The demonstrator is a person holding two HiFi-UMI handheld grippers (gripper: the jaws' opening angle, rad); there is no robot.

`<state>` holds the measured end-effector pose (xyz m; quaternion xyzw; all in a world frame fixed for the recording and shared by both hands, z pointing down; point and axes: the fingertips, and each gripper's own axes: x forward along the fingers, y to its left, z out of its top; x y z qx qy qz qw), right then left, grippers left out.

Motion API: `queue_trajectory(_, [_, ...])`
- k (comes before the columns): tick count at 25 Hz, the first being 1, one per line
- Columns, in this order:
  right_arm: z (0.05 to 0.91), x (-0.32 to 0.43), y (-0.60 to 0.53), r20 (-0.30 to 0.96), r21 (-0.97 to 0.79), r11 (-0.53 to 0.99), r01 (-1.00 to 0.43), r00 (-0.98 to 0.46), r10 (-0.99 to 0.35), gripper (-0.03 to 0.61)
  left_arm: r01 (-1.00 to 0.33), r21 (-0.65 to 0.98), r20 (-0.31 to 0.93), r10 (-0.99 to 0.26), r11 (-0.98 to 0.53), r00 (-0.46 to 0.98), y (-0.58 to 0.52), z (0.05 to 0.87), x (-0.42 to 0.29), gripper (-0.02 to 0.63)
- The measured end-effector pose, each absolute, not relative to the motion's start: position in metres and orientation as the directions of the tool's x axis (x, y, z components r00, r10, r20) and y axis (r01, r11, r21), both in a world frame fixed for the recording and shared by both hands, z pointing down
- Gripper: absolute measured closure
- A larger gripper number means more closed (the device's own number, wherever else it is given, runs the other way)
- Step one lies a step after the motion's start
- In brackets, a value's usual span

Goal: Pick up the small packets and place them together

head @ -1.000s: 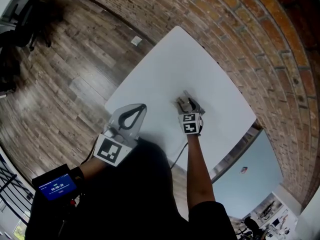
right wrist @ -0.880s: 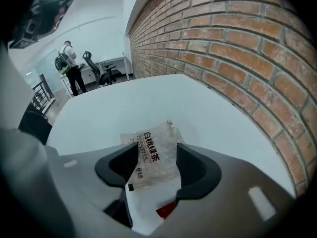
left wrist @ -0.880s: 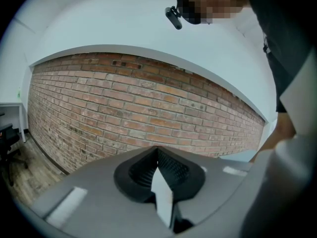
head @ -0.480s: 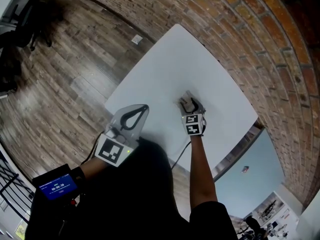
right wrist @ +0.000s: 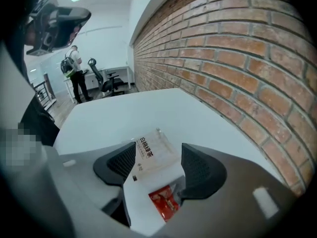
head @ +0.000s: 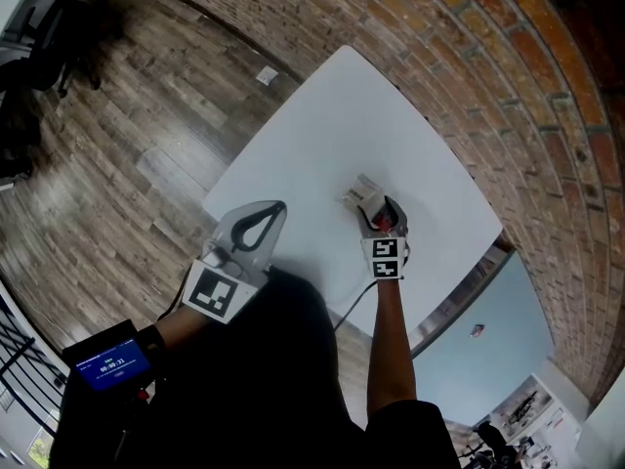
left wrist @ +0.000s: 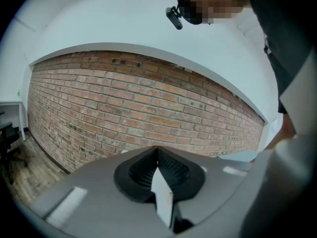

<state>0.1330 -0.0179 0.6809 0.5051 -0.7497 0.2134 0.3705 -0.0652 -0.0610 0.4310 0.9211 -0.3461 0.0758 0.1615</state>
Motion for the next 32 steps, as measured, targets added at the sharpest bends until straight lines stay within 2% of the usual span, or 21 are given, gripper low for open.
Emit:
queue_trajectory(6, [0.687, 0.153, 0.001, 0.783, 0.027, 0.316, -0.949, -0.176, -0.596, 0.299, -0.648, 0.249, 0.241, -0.602, -0.72, 0.761, -0.057, 0.43, -0.062, 0.614])
queue_trajectory(13, [0.688, 0.114, -0.033, 0.763, 0.031, 0.37, -0.929, -0.217, -0.609, 0.302, -0.652, 0.263, 0.251, -0.602, -0.711, 0.758, -0.053, 0.432, -0.064, 0.614])
queue_trajectory(17, [0.63, 0.102, -0.045, 0.599, -0.071, 0.215, -0.974, -0.214, -0.772, 0.397, -0.667, 0.266, 0.235, -0.625, -0.696, 0.745, -0.05, 0.421, -0.071, 0.614])
queue_trajectory(20, [0.565, 0.094, -0.039, 0.46, -0.041, 0.154, -0.987, -0.155, -0.874, 0.444, -0.657, 0.243, 0.232, -0.615, -0.714, 0.754, -0.051, 0.421, -0.067, 0.614])
queue_trajectory(23, [0.515, 0.095, -0.012, 0.376, -0.053, 0.074, -0.996, -0.088, -0.923, 0.574, -0.626, 0.237, 0.203, -0.592, -0.743, 0.78, -0.048, 0.416, -0.052, 0.614])
queue_trajectory(28, [0.462, 0.099, 0.032, 0.307, -0.087, 0.006, -0.996, -0.033, -0.951, 0.575, -0.576, 0.192, 0.128, -0.562, -0.795, 0.817, -0.031, 0.394, -0.022, 0.614])
queue_trajectory(32, [0.417, 0.105, 0.06, 0.244, -0.034, -0.002, -0.999, -0.007, -0.97, 0.577, -0.563, 0.174, 0.111, -0.552, -0.808, 0.827, -0.006, 0.384, -0.012, 0.614])
